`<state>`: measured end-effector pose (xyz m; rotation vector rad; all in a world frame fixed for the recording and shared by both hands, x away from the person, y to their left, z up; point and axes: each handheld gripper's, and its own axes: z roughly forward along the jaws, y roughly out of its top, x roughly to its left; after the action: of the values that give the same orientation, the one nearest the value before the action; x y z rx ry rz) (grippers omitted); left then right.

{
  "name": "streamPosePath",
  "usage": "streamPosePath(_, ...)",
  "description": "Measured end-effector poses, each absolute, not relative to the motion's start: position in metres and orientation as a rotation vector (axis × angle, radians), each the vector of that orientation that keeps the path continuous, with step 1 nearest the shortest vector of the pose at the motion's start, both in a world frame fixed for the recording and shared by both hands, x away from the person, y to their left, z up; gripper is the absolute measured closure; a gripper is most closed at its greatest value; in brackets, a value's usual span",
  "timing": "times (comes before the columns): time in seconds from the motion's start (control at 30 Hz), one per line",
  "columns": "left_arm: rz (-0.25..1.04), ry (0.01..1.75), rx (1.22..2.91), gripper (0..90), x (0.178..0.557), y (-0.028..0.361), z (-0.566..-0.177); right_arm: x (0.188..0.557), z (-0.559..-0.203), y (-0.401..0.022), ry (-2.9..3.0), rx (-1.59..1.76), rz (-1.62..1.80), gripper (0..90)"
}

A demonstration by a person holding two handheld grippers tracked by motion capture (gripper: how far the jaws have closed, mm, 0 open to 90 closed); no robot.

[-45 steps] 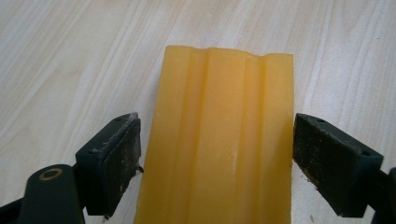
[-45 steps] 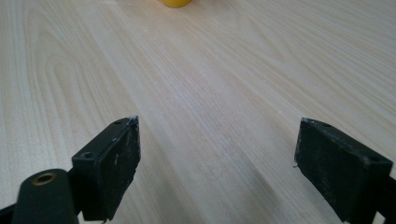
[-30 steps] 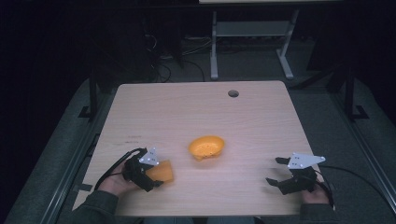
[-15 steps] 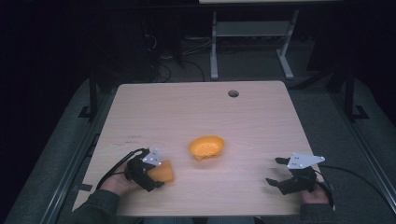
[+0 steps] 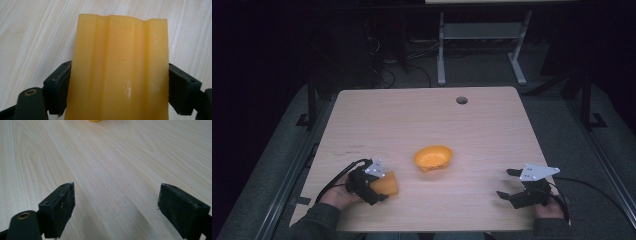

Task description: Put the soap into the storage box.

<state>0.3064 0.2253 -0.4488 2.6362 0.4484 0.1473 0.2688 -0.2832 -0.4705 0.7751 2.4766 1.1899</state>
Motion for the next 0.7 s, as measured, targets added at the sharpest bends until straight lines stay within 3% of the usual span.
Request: streamPosePath(0.7, 0.199, 0.429, 2.597, 20.6, 0.298, 0.225, -0.432, 0.267, -0.469, -0.285, 2.462, 0.775, 1.205, 13.7)
